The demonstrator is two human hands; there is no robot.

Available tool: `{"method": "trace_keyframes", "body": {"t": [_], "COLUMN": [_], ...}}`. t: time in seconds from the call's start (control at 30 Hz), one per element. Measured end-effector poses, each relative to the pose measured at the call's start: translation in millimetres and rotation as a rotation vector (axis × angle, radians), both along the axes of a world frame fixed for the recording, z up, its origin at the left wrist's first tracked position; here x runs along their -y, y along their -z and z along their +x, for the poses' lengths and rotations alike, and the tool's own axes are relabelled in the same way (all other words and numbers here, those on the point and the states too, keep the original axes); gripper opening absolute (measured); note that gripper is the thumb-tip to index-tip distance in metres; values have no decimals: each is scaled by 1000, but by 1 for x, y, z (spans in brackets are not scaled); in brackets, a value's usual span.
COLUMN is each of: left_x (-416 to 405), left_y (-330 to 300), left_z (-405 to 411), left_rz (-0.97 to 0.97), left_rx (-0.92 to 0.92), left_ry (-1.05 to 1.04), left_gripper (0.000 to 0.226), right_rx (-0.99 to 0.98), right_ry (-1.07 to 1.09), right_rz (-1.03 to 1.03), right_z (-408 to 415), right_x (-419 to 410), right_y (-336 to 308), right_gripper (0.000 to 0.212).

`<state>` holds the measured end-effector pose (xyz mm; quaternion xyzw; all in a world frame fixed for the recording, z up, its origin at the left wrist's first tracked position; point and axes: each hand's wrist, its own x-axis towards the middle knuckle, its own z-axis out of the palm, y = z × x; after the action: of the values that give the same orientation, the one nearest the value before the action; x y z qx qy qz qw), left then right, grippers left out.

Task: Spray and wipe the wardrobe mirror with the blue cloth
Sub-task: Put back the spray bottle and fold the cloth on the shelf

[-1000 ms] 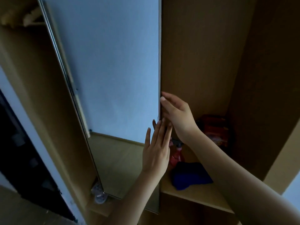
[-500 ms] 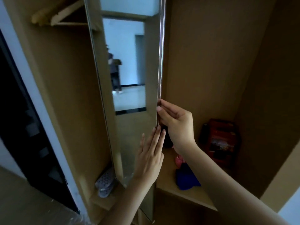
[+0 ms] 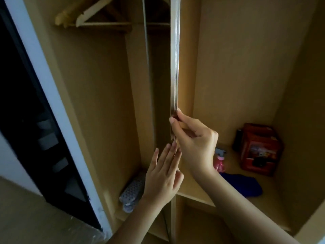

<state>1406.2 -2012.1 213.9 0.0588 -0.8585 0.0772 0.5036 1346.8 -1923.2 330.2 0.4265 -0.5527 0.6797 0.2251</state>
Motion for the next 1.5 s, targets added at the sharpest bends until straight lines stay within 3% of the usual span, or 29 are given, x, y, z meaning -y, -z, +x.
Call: {"method": "trace_keyframes", "body": {"t": [0.17, 0.33, 0.47, 0.57, 0.83, 1.03, 1.5], "left_x": [33, 57, 65, 66, 66, 81, 104], "left_y": [3, 4, 2, -10, -66, -61, -52], "left_z": [21, 33, 40, 43, 28, 17, -7], "left_rz": [-1, 0, 22, 20, 10, -46, -24], "left_rx": [32, 32, 41, -7, -165, -168, -183], "left_ry": [32, 77, 114, 175, 165, 126, 217], "left_gripper": [84, 72, 59, 46, 53, 72, 74], "right_rx": [-78, -123, -190, -334, -692, -704, -703], "right_ry": [82, 157, 257, 345, 768, 907, 984], "right_rz": [-11, 19, 97, 143, 367, 395, 365], "right_z": [22, 38, 48, 54, 55, 51, 23], "right_x": [27, 49, 63, 74, 96, 112, 135], "right_y": [2, -3, -13, -29, -104, -134, -141], "right_gripper": [27, 25, 47, 60, 66, 70, 70]}}
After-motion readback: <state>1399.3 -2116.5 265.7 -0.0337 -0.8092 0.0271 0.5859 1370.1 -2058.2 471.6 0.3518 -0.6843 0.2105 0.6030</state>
